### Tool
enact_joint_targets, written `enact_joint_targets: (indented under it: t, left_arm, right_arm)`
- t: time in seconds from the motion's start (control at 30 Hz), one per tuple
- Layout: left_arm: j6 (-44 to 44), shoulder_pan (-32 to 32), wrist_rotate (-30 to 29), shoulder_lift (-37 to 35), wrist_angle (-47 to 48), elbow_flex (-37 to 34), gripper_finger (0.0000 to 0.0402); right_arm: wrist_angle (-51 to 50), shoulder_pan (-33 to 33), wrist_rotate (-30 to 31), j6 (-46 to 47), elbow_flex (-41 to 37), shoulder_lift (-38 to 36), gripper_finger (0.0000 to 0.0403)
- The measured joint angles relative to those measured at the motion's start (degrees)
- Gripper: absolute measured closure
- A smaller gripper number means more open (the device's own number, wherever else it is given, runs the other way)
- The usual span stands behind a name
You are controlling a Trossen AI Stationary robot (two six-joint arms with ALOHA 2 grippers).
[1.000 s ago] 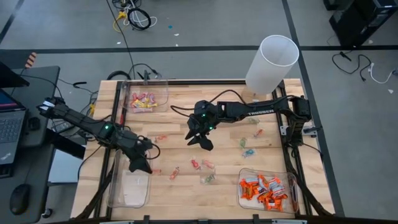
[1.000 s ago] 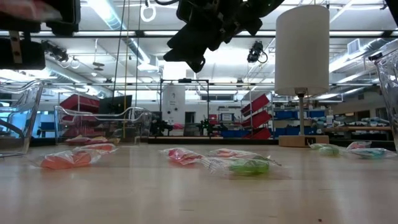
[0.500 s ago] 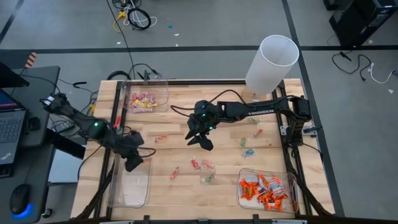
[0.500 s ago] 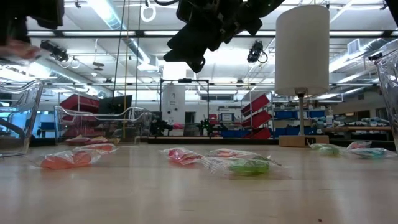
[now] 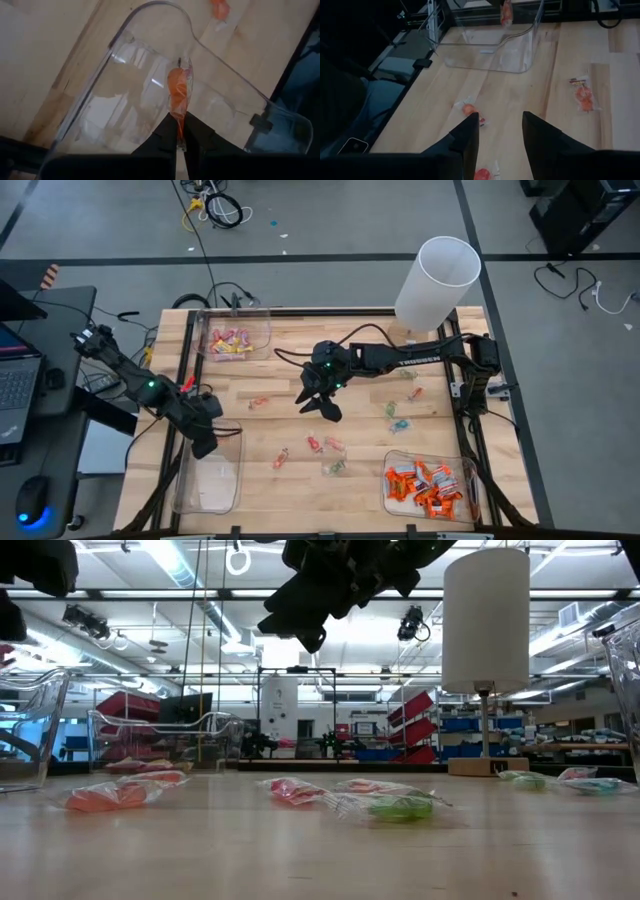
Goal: Sort candy
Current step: Put the orange gummy into the bottom left transparent bin
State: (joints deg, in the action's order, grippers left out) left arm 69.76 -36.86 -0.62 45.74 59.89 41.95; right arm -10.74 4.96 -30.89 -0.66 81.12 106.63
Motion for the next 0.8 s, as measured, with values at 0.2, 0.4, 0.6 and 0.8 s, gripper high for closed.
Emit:
enact_joint_targets:
  t: [0.2,0.4,0.6,0.8]
  left_arm:
    - [2.04,0.0,-0.07,0.0,0.14,0.0,0.0377]
    - [2.9,0.0,-0.17,0.0,0.14,0.0,0.0376]
    - [2.92,0.0,-0.22,0.0,0.53,0.0,0.0364]
    - [4.83,0.0,-0.22,0.03,1.15,0.0,0.0315]
  right_arm:
    - [0.0,-0.26,0.02,0.39,0.0,0.0,0.0266]
    - [0.4,-1.29,0.86,-1.96,0.0,0.0,0.0267]
    - [0.13,-3.21,7.09,-6.19,0.0,0.0,0.0266]
    - [0.11,-4.17,9.32,-6.93,0.0,0.0,0.0267]
